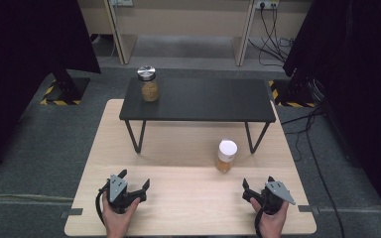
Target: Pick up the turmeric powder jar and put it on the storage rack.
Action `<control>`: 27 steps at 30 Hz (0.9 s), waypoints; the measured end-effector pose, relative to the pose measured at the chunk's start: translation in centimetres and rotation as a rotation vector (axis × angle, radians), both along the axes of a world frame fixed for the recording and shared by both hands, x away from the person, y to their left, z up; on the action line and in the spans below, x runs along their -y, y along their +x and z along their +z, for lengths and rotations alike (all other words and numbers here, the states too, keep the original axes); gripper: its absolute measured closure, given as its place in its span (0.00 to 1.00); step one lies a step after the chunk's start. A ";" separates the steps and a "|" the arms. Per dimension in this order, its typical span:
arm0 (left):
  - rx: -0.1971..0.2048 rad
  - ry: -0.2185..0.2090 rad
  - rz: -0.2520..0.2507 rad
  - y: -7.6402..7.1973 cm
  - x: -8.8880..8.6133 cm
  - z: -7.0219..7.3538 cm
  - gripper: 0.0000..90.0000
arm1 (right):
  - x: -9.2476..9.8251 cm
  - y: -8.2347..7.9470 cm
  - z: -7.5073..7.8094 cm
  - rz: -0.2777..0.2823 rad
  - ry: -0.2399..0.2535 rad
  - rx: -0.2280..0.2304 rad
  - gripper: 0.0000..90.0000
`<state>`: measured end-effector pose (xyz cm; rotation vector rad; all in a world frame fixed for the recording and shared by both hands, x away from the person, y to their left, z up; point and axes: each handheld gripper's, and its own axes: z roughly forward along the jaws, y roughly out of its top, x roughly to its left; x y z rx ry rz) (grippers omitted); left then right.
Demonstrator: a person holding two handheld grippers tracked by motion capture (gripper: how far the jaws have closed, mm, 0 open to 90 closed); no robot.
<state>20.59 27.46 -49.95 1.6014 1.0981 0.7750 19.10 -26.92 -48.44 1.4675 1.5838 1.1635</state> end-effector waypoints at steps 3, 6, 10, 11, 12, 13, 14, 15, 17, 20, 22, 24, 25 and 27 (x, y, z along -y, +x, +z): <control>-0.001 0.002 -0.001 0.0 0.0 0.0 0.05 | 0.0 0.0 0.0 0.003 0.001 0.000 0.04; -0.001 0.001 -0.001 0.0 0.0 0.0 0.05 | 0.2 0.0 0.0 0.008 0.007 0.001 0.04; -0.001 0.000 -0.001 0.0 0.0 0.0 0.05 | 0.5 0.0 -0.1 0.022 0.015 0.007 0.04; -0.002 0.002 -0.001 0.0 0.0 0.0 0.05 | 0.5 0.0 -0.2 0.028 0.017 0.008 0.04; -0.003 0.003 -0.002 0.1 0.0 0.1 0.05 | 0.6 0.0 -0.2 0.037 0.017 0.010 0.04; -0.005 0.003 -0.002 0.1 0.0 0.1 0.05 | 0.7 0.0 -0.2 0.047 0.018 0.010 0.05; -0.005 0.004 -0.002 0.1 0.0 0.1 0.05 | 0.8 0.0 -0.2 0.056 0.020 0.011 0.05; -0.006 0.003 -0.002 0.1 0.0 0.1 0.05 | 0.8 0.1 -0.2 0.062 0.024 0.010 0.05; -0.003 0.004 -0.004 0.1 0.0 0.1 0.05 | 0.9 0.2 -0.2 0.080 0.022 0.011 0.05; -0.002 0.009 -0.006 0.1 0.0 0.1 0.05 | 0.9 0.4 -0.2 0.112 0.017 0.012 0.05; -0.002 0.010 -0.008 0.1 0.0 0.1 0.05 | 0.9 0.6 -0.2 0.131 0.016 0.013 0.05; -0.001 0.011 -0.009 0.1 0.0 0.1 0.05 | 0.8 0.8 -0.2 0.150 0.014 0.013 0.05; -0.001 0.012 -0.010 0.1 0.1 0.1 0.05 | 0.8 0.9 -0.3 0.157 0.014 0.013 0.05; -0.001 0.014 -0.011 0.1 0.1 0.1 0.05 | 0.8 1.1 -0.3 0.169 0.017 0.013 0.05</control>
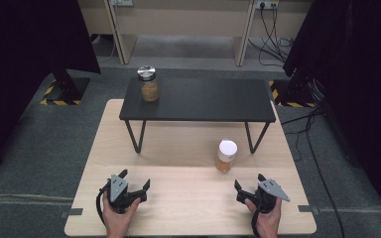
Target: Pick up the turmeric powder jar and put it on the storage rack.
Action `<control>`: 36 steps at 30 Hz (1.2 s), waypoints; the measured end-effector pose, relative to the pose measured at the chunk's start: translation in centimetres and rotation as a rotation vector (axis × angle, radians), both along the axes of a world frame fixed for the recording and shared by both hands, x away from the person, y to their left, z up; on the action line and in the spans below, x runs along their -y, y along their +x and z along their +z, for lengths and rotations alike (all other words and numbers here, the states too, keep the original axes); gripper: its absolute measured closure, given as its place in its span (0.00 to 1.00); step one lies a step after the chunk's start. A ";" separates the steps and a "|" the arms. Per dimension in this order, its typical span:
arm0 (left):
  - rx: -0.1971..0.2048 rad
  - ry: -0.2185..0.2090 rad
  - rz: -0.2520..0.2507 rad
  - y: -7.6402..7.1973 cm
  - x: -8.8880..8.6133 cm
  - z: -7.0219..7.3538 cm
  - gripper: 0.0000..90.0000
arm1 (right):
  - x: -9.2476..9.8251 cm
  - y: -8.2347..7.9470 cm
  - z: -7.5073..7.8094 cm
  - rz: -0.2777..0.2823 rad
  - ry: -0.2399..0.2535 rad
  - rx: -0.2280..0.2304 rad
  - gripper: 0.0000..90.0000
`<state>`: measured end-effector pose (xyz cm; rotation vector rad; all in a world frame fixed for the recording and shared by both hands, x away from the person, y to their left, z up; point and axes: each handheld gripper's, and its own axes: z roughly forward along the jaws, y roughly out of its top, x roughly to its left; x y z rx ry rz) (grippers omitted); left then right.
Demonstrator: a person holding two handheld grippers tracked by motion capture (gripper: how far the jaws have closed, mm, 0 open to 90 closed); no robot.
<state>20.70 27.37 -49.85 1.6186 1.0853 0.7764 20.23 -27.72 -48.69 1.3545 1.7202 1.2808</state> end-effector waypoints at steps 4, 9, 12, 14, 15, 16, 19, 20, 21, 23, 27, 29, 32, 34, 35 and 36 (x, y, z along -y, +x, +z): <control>0.002 0.009 -0.007 0.1 0.1 0.0 0.05 | -0.1 0.4 0.0 0.021 0.000 0.000 0.05; 0.000 0.011 -0.012 0.2 0.1 0.1 0.05 | -0.4 0.9 0.0 0.037 -0.005 0.002 0.05; 0.000 0.009 -0.013 0.2 0.1 0.1 0.05 | -0.6 1.1 0.0 0.043 -0.008 0.002 0.05; 0.001 0.009 -0.013 0.2 0.1 0.0 0.05 | -0.8 1.4 0.0 0.048 -0.008 0.001 0.05; 0.002 0.009 -0.013 0.2 0.1 0.0 0.05 | -1.0 1.6 0.0 0.051 -0.008 -0.001 0.05; 0.002 0.011 -0.013 0.2 0.1 0.1 0.05 | -1.1 1.8 0.0 0.052 -0.006 0.000 0.05; 0.002 0.009 -0.013 0.2 0.1 0.0 0.05 | -1.6 2.4 0.0 0.057 0.002 -0.002 0.04; 0.001 0.009 -0.014 0.2 0.1 0.0 0.05 | -1.8 2.6 0.0 0.057 0.004 -0.002 0.05; 0.002 0.010 -0.014 0.2 0.1 0.0 0.05 | -2.0 2.9 0.0 0.058 0.005 -0.002 0.05; 0.002 0.010 -0.016 0.1 0.1 0.0 0.05 | -2.4 3.3 0.0 0.059 0.003 -0.003 0.05; 0.002 0.009 -0.017 0.1 0.2 0.0 0.05 | -2.9 4.2 0.1 0.063 0.004 -0.008 0.05; 0.002 0.009 -0.018 0.1 0.2 0.0 0.05 | -3.2 4.6 0.1 0.064 0.005 -0.014 0.05; 0.002 0.009 -0.018 0.1 0.2 0.0 0.05 | -3.6 5.3 0.2 0.067 -0.003 -0.021 0.05; 0.002 0.008 -0.019 0.1 0.2 0.0 0.05 | -3.9 5.6 0.3 0.068 -0.007 -0.024 0.05; 0.002 0.007 -0.019 0.1 0.1 0.0 0.05 | -4.0 5.8 0.3 0.067 -0.008 -0.025 0.05; 0.003 0.007 -0.019 0.1 0.1 0.0 0.05 | -4.0 6.0 0.4 0.068 -0.005 -0.028 0.05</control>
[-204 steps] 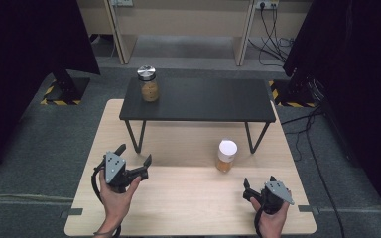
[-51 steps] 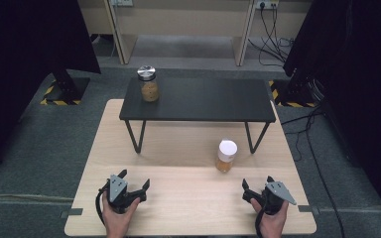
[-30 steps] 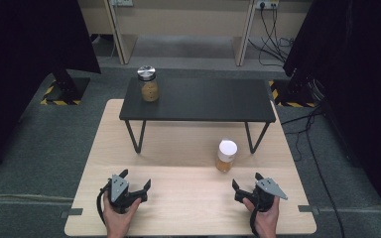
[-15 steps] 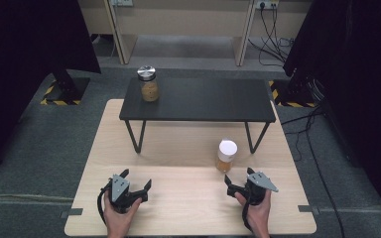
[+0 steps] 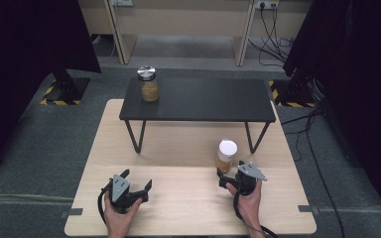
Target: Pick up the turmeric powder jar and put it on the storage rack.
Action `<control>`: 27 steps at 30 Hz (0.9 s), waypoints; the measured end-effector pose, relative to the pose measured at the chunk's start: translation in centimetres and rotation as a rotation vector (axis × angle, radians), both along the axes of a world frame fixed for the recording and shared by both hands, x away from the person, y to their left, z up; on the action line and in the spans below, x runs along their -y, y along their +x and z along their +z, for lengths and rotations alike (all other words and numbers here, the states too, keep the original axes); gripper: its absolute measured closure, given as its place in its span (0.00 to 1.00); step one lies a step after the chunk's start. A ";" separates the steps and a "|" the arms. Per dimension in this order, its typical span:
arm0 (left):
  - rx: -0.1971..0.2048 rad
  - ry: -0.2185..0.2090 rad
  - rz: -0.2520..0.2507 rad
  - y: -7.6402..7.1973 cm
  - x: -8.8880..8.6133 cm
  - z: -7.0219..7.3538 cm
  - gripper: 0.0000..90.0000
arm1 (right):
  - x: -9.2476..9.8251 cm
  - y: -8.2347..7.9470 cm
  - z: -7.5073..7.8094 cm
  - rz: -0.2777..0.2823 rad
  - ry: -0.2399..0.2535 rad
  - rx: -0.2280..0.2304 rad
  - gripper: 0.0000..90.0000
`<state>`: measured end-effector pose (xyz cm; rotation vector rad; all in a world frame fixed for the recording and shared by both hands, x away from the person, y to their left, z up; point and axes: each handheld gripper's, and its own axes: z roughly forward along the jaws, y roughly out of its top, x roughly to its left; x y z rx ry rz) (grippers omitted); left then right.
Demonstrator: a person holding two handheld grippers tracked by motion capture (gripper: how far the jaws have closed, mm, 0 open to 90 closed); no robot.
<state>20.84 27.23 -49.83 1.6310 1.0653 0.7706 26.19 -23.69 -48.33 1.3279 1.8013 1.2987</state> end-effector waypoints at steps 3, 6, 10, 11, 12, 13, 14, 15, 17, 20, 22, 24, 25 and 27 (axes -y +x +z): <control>0.001 0.000 0.000 0.0 0.0 0.0 0.05 | -0.3 0.5 0.1 -0.001 -0.002 -0.005 0.05; 0.001 0.001 0.000 0.0 0.0 0.0 0.05 | -0.7 0.9 0.2 0.002 -0.007 -0.010 0.05; 0.002 0.001 0.000 0.0 0.0 0.0 0.05 | -1.1 1.4 0.3 -0.001 -0.017 -0.013 0.05; 0.001 0.001 -0.001 0.0 0.0 0.0 0.05 | -1.2 1.5 0.3 -0.001 -0.017 -0.014 0.06; 0.001 0.000 -0.001 0.0 0.0 0.0 0.05 | -1.3 1.7 0.3 -0.002 -0.017 -0.016 0.06; 0.002 0.000 -0.001 0.0 0.0 0.0 0.05 | -1.3 1.8 0.3 -0.003 -0.017 -0.017 0.06; 0.002 -0.001 -0.001 0.0 0.0 0.0 0.05 | -1.4 1.9 0.3 -0.003 -0.017 -0.021 0.07; 0.002 -0.001 -0.002 0.0 0.0 0.0 0.05 | -1.4 2.0 0.4 -0.002 -0.017 -0.023 0.07; 0.002 -0.003 -0.002 0.0 0.0 0.0 0.05 | -1.4 2.3 0.4 -0.003 -0.014 -0.031 0.08; 0.002 -0.002 -0.002 0.0 0.0 0.0 0.05 | -1.4 2.6 0.6 -0.012 -0.007 -0.045 0.11; 0.003 -0.002 -0.003 0.0 -0.1 0.0 0.05 | -1.4 2.7 0.6 -0.014 -0.003 -0.047 0.13; 0.003 -0.003 -0.003 0.0 -0.1 -0.1 0.05 | -1.5 2.8 0.6 -0.018 -0.004 -0.049 0.16; 0.003 -0.004 -0.003 0.0 -0.1 -0.1 0.05 | -1.5 2.9 0.6 -0.019 -0.003 -0.049 0.17; 0.003 -0.004 -0.003 0.0 -0.1 -0.1 0.05 | -1.5 3.0 0.6 -0.020 -0.004 -0.050 0.19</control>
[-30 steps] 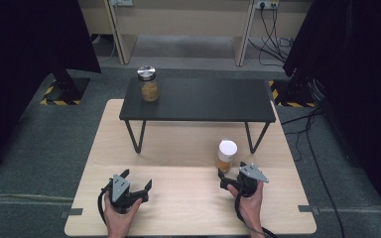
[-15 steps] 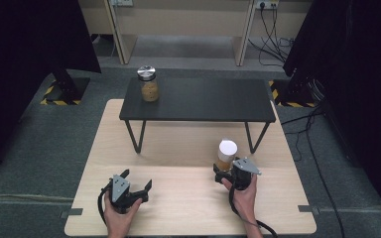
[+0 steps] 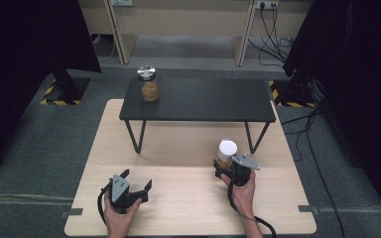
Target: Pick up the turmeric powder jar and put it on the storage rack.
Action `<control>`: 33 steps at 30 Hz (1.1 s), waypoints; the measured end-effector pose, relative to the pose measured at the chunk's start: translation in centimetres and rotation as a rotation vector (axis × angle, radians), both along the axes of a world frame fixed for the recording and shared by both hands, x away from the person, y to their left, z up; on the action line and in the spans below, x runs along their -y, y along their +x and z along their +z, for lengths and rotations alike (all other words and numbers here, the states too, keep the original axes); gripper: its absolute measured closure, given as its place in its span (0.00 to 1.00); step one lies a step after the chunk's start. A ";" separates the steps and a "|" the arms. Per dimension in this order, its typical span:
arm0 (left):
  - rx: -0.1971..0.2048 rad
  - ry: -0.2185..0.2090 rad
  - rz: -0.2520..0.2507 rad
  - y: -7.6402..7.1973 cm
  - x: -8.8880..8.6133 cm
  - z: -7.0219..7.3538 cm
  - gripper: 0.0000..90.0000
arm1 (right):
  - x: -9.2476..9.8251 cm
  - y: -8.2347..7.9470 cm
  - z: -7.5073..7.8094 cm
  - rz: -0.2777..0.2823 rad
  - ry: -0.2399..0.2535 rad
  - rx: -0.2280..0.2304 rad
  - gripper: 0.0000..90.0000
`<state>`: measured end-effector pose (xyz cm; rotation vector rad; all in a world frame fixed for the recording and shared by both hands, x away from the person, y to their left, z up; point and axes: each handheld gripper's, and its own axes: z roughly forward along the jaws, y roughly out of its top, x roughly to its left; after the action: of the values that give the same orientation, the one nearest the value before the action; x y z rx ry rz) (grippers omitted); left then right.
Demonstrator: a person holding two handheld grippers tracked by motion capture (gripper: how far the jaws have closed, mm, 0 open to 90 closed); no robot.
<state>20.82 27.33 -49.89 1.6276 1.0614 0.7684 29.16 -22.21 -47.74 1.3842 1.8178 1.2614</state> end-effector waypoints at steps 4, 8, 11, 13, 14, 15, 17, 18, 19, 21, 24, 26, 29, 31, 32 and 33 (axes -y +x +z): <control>0.000 0.001 -0.001 0.0 0.0 0.0 0.05 | 0.0 0.2 0.0 -0.004 0.003 -0.004 0.24; -0.001 -0.001 -0.001 0.0 0.0 0.0 0.05 | 0.0 0.4 0.0 -0.007 0.005 -0.003 0.29; 0.001 -0.001 -0.001 0.0 0.0 0.0 0.05 | -0.1 0.4 0.0 -0.010 -0.001 0.000 0.30; 0.000 0.000 -0.001 0.0 0.0 0.0 0.05 | -0.2 0.4 0.0 -0.010 -0.002 0.001 0.31; 0.000 -0.001 -0.001 0.0 0.0 0.0 0.05 | -0.2 0.4 0.0 -0.011 -0.004 0.001 0.31; 0.000 -0.001 -0.002 0.0 0.0 0.0 0.05 | -0.2 0.3 0.0 -0.012 -0.006 0.002 0.31; 0.000 -0.002 -0.002 0.0 -0.1 0.0 0.05 | -0.3 0.3 0.0 -0.013 -0.010 0.004 0.31; 0.001 -0.003 -0.002 0.0 -0.1 0.0 0.05 | -0.4 0.3 0.0 -0.013 -0.013 0.007 0.31; 0.001 -0.002 -0.002 0.0 -0.1 0.0 0.05 | -0.4 0.2 0.0 -0.014 -0.017 0.010 0.31; 0.002 -0.001 -0.003 0.0 0.0 0.0 0.05 | -0.6 0.1 0.0 -0.015 -0.025 0.017 0.32; 0.003 -0.001 -0.004 0.0 -0.1 0.0 0.05 | -0.6 0.0 -0.1 -0.011 -0.028 0.022 0.32; 0.004 -0.001 -0.004 0.0 -0.1 0.0 0.05 | -0.3 0.1 -0.2 -0.007 -0.022 0.026 0.33; 0.000 -0.002 -0.005 0.0 -0.1 0.0 0.05 | -0.1 0.0 -0.2 -0.010 -0.015 0.027 0.33; -0.001 -0.003 -0.007 0.1 -0.1 0.0 0.05 | 0.1 0.0 0.1 -0.001 -0.019 0.020 0.34; -0.001 -0.004 -0.008 0.1 -0.2 0.0 0.05 | 0.3 0.0 0.3 0.003 -0.016 0.013 0.34; -0.002 -0.004 -0.008 0.1 -0.2 0.0 0.05 | 0.5 0.0 0.4 0.007 -0.011 0.008 0.34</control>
<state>20.90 27.50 -49.89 1.6284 1.0564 0.7595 29.21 -22.74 -47.37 1.3659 1.8225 1.2565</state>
